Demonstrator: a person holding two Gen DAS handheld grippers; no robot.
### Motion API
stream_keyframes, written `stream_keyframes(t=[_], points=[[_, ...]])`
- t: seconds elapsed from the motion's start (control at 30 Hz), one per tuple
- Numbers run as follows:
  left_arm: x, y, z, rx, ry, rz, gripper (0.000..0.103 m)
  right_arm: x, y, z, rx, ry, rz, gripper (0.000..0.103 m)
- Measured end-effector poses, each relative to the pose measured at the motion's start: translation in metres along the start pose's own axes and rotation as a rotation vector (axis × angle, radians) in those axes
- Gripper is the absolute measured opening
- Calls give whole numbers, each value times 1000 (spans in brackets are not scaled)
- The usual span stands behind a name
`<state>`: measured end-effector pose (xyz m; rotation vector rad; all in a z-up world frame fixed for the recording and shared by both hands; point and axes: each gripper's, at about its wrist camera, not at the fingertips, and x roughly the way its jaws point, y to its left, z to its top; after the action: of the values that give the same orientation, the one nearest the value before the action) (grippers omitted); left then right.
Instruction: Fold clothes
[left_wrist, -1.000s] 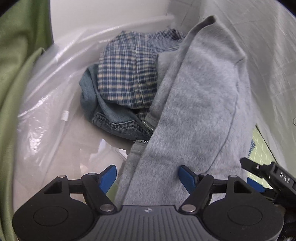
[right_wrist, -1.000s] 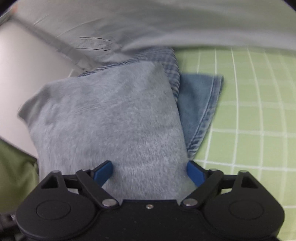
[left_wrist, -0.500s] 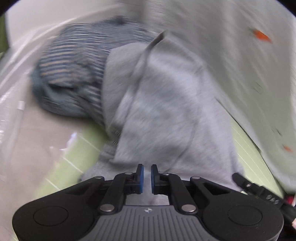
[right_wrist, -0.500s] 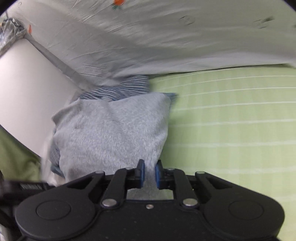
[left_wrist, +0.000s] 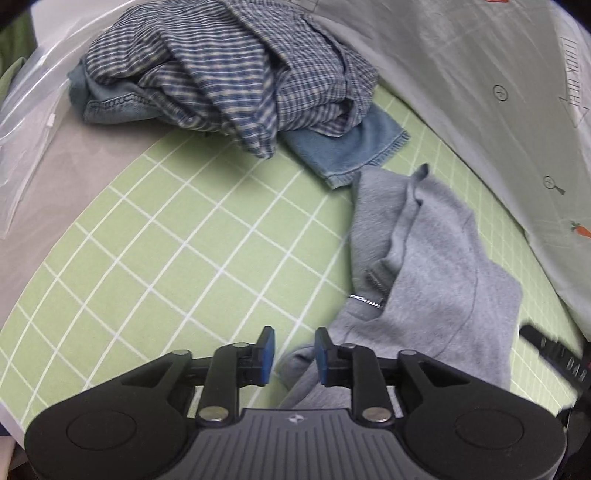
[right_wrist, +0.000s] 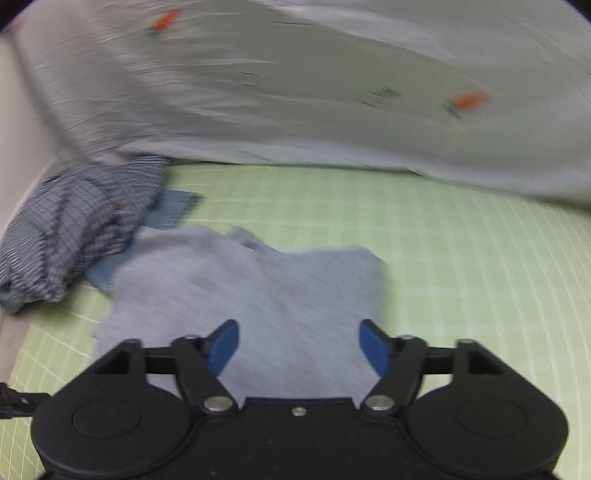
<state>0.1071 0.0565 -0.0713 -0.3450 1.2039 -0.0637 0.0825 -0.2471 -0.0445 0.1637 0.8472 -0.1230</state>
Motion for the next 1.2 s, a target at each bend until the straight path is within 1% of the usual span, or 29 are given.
stream_keyframes(t=[0.1, 0.17, 0.23, 0.3, 0.37, 0.4, 0.43, 0.47, 0.5, 0.53, 0.57, 0.63, 0.7, 0.77, 0.87, 0.93, 1.0, 1.03, 1.07, 1.1, 1.13, 1.17, 1.2], points=[[4, 1, 3, 1, 10, 26, 33, 25, 38, 15, -52, 20, 83, 81], [8, 6, 9, 4, 21, 38, 34, 44, 65, 17, -81, 44, 127, 83], [13, 9, 17, 10, 30, 54, 34, 68, 87, 18, -114, 89, 124, 83], [17, 10, 24, 18, 35, 69, 35, 87, 97, 13, -137, 124, 93, 84], [19, 11, 30, 25, 40, 76, 36, 95, 99, 9, -151, 133, 75, 84], [21, 10, 32, 29, 43, 78, 36, 93, 97, 7, -162, 124, 87, 83], [22, 9, 33, 35, 47, 79, 36, 91, 94, 5, -173, 115, 99, 72], [24, 8, 34, 40, 51, 80, 36, 86, 89, 4, -182, 106, 118, 55], [24, 6, 34, 45, 53, 80, 36, 82, 85, 3, -184, 99, 143, 46], [23, 3, 33, 48, 55, 78, 36, 77, 79, 3, -172, 87, 152, 34], [22, -1, 31, 50, 53, 76, 36, 72, 73, 3, -160, 75, 161, 24], [16, -9, 26, 54, 42, 69, 36, 56, 60, 3, -139, 49, 174, 19], [8, -18, 19, 61, 28, 65, 36, 33, 41, 1, -114, 6, 156, 17], [1, -27, 9, 72, 17, 65, 37, 0, 11, -4, -104, -58, 101, 16], [-5, -42, -11, 76, 16, 56, 41, -59, -57, -23, -69, -148, -19, 16], [-8, -53, -25, 79, 18, 49, 41, -98, -111, -40, -25, -181, -156, 15], [-7, -65, -40, 82, 31, 40, 41, -121, -176, -67, 113, -134, -279, 15], [-6, -71, -48, 84, 37, 36, 42, -132, -209, -80, 183, -108, -340, 17], [-5, -77, -55, 83, 43, 33, 43, -133, -239, -98, 267, -42, -383, 20], [-3, -82, -62, 78, 48, 31, 45, -130, -260, -115, 296, 35, -483, 19], [-1, -87, -68, 73, 54, 30, 46, -127, -272, -128, 269, 99, -618, 19], [0, -92, -74, 66, 58, 29, 48, -125, -280, -136, 237, 140, -704, 21], [2, -96, -78, 57, 60, 29, 48, -128, -287, -140, 233, 146, -707, 24]])
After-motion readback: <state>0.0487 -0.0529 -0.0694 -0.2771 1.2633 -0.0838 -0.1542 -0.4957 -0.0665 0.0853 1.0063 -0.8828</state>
